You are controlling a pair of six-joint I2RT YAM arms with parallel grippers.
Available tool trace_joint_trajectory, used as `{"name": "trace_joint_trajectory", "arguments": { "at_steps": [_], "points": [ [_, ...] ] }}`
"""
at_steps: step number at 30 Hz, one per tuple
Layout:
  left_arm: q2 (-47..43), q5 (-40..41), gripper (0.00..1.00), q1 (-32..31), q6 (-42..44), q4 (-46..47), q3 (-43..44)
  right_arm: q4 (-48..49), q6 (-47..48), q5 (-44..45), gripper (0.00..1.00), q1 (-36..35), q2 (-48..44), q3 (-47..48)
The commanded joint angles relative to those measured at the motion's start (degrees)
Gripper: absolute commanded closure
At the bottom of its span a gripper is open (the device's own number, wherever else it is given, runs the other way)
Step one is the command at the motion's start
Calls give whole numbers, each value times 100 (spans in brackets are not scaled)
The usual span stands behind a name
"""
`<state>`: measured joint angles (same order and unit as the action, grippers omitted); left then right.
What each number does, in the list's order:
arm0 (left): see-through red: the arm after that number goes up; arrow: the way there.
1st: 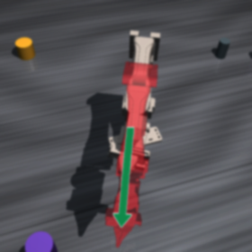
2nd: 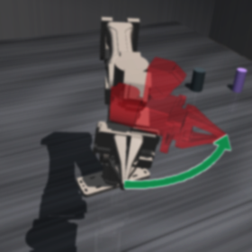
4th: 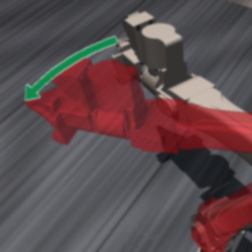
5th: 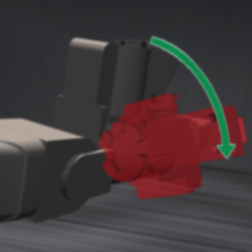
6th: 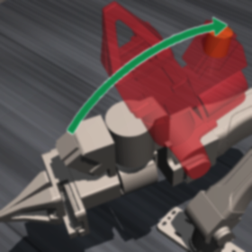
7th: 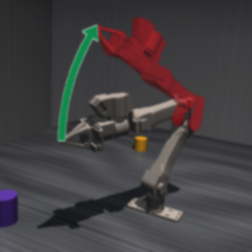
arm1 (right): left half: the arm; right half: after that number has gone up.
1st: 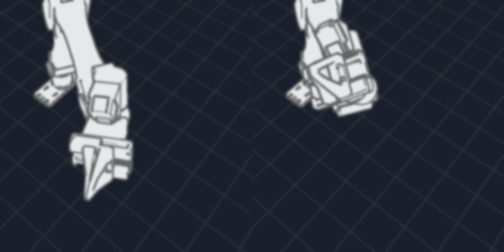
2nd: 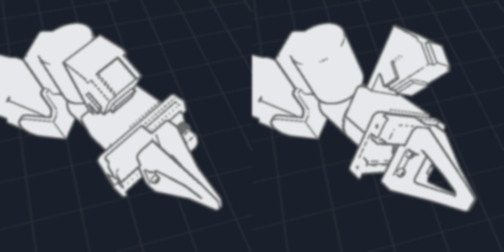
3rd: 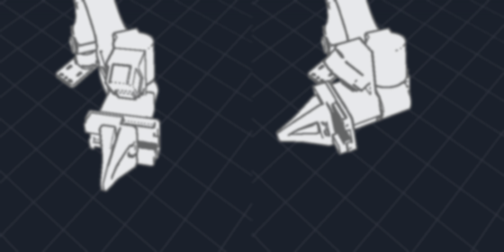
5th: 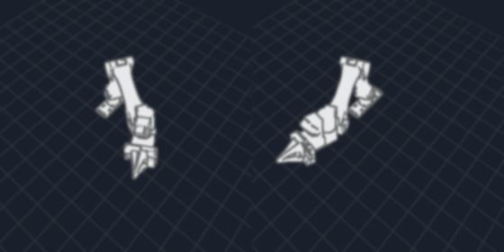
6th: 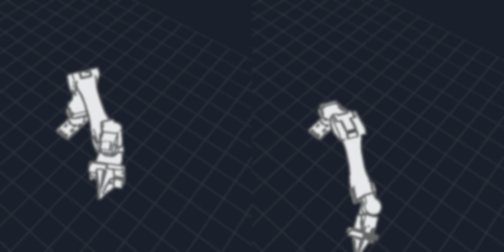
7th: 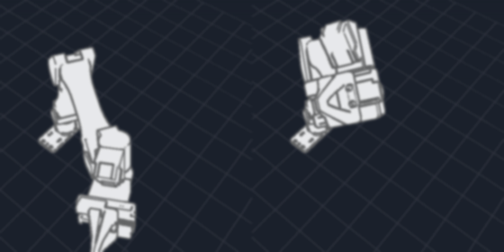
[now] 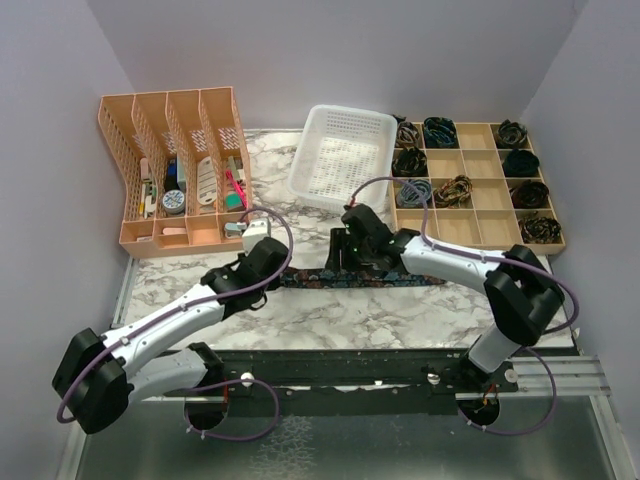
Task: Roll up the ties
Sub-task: Roll the tie at the center of the board.
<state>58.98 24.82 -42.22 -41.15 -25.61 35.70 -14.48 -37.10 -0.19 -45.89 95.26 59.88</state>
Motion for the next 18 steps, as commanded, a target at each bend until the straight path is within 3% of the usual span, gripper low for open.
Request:
{"name": "trace_joint_trajectory", "arguments": {
  "at_steps": [1,18],
  "points": [
    [261,1266,100,-571,-293,-650,432,302,-471,563,42,236,-596,-543],
    [2381,2439,100,-1721,-405,-1418,1798,358,-956,1099,42,1101,-1928,-1475]
  ]
}}
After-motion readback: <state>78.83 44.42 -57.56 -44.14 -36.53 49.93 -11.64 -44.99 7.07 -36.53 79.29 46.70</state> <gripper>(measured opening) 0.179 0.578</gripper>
